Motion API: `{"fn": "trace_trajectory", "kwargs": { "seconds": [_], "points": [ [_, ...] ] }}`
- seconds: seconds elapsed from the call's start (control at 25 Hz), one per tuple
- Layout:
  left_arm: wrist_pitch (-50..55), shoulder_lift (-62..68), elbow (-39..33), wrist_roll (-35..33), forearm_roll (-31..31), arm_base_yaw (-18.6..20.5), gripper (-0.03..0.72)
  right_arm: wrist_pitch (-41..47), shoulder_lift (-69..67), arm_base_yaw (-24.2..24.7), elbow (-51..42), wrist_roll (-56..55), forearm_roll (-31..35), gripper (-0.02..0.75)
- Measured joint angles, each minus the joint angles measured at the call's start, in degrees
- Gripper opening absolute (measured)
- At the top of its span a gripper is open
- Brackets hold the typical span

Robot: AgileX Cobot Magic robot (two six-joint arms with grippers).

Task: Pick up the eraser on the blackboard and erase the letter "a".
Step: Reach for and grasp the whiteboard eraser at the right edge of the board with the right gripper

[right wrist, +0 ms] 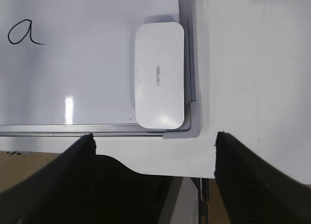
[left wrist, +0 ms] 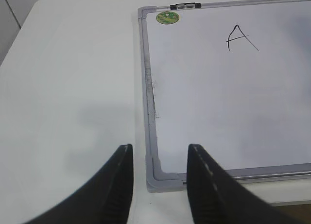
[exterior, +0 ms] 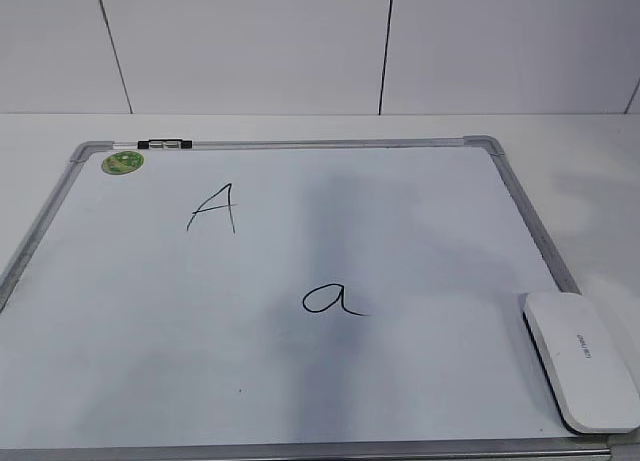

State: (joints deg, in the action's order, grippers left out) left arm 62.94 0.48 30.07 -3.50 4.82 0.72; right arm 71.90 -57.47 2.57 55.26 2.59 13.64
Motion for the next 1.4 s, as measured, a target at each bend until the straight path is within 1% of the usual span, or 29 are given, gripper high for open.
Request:
{"fn": "trace_trajectory", "kwargs": {
  "seconds": [0.28, 0.32, 0.4, 0.44, 0.6, 0.72, 1.16, 1.4],
  "points": [
    [0.0, 0.0, 0.0, 0.0, 0.0, 0.0, 0.263, -0.3, -5.39, -0.4, 0.0, -0.63, 3.46, 0.589],
    [0.0, 0.0, 0.0, 0.0, 0.0, 0.0, 0.263, -0.43, -6.21, -1.13, 0.0, -0.23, 3.83, 0.589],
    [0.0, 0.0, 0.0, 0.0, 0.0, 0.0, 0.263, -0.67, -7.98, -3.58, 0.0, 0.42, 3.16, 0.589],
    [0.0, 0.0, 0.0, 0.0, 0.0, 0.0, 0.263, -0.67, -8.74, -5.46, 0.0, 0.4, 1.76, 0.589],
    [0.0, 0.0, 0.0, 0.0, 0.0, 0.0, 0.263, -0.67, -10.59, -12.96, 0.0, -5.57, -6.44, 0.589],
    [0.0, 0.0, 0.0, 0.0, 0.0, 0.0, 0.263, -1.99, -12.27, -15.57, 0.0, -9.13, -7.77, 0.589],
    [0.0, 0.0, 0.0, 0.0, 0.0, 0.0, 0.263, -5.85, -19.77, -16.17, -0.49, -10.83, -11.16, 0.589],
    [0.0, 0.0, 0.0, 0.0, 0.0, 0.0, 0.263, -12.75, -21.55, -16.26, -5.46, -10.86, -9.47, 0.589]
  ]
}}
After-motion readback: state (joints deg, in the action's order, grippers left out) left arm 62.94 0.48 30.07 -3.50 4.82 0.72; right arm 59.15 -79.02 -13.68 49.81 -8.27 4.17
